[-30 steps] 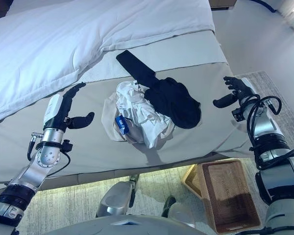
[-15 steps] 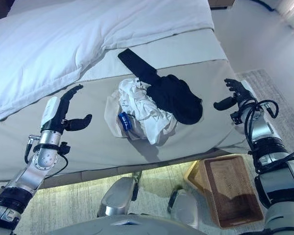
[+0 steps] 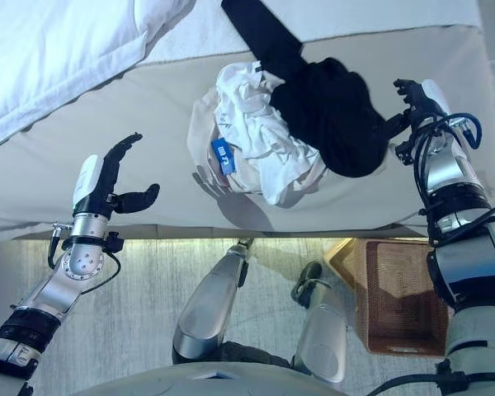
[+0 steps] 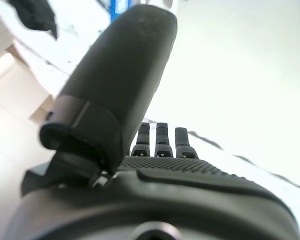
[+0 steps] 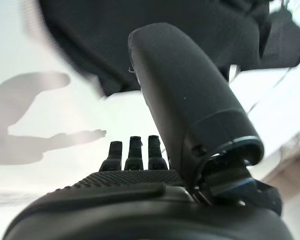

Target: Pick up the clothes from the bed and place them into the basket

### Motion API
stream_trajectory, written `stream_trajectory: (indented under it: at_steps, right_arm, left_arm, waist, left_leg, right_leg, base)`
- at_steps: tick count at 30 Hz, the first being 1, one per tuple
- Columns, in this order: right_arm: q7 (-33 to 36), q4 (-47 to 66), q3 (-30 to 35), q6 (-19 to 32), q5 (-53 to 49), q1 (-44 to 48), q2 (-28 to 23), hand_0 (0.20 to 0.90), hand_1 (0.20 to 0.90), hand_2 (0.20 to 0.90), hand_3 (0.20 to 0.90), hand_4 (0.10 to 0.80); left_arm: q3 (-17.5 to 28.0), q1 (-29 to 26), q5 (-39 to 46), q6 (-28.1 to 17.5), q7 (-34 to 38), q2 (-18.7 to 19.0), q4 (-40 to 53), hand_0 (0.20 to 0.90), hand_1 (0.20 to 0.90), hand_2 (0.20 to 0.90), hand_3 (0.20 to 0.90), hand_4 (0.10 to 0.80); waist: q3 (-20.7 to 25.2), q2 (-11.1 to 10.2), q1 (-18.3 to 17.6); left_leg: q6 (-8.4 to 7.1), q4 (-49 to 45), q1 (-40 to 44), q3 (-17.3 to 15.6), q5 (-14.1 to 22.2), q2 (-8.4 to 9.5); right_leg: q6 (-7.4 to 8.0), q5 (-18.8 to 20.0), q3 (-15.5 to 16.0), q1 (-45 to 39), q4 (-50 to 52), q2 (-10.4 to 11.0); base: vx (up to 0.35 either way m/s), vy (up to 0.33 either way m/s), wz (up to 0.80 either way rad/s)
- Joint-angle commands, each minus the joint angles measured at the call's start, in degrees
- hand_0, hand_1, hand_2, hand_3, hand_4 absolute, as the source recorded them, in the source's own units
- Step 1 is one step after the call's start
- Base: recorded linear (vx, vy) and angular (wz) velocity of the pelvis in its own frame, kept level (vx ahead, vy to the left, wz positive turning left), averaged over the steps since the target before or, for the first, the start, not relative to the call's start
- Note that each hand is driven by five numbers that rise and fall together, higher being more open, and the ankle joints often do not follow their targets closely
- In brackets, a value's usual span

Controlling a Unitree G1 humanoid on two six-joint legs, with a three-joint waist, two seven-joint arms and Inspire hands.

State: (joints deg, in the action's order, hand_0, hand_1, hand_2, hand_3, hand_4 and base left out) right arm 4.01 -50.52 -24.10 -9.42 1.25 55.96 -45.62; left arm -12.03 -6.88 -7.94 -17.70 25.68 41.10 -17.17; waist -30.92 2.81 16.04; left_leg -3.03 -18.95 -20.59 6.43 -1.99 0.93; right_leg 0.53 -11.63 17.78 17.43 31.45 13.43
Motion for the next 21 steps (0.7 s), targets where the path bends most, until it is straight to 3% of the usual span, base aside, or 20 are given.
stream_trajectory:
  at_steps: [1,7,21]
  right_arm:
    - [5.7,3.0,-2.7,0.6,3.2,9.1,-4.2,0.9,0.9,0.9,0.9,0.8]
    - [7.9,2.8,-3.7,-0.5,2.4,11.1,-5.2,0.9,0.9,0.9,0.9,0.8]
    - [7.1,1.6,-8.6,-5.6,8.7,17.4,-6.6,0.9,0.9,0.9,0.9,0.8]
  left_arm:
    - [1.1,-1.0,-1.4,-4.0,6.1,0.7,7.2,0.9,0.9,0.9,0.9,0.8]
    - [0.6,-0.2,-2.4,-4.6,7.0,0.6,9.3,0.9,0.9,0.9,0.9,0.8]
    - [0.3,1.4,-2.4,-4.6,8.8,1.8,14.6,0.9,0.9,0.9,0.9,0.8]
  waist:
    - [1.7,1.7,0.2]
    - [1.1,2.7,0.8]
    - [1.1,5.0,1.7]
  left_leg:
    - [1.19,-10.0,-3.4,-1.4,7.6,0.77]
    - [2.2,-16.2,-9.5,-1.3,11.0,2.57]
    - [4.67,-32.7,-26.4,-2.2,16.3,4.12]
  right_leg:
    - [-0.61,1.1,-0.3,2.7,4.4,0.5]
    - [-0.99,-3.7,-1.4,9.9,14.0,1.8]
    - [-2.45,-7.7,-3.4,27.5,28.3,2.8]
  base:
    - [-0.04,0.06,0.17]
    - [0.032,0.026,0.15]
    - [0.004,0.015,0.03]
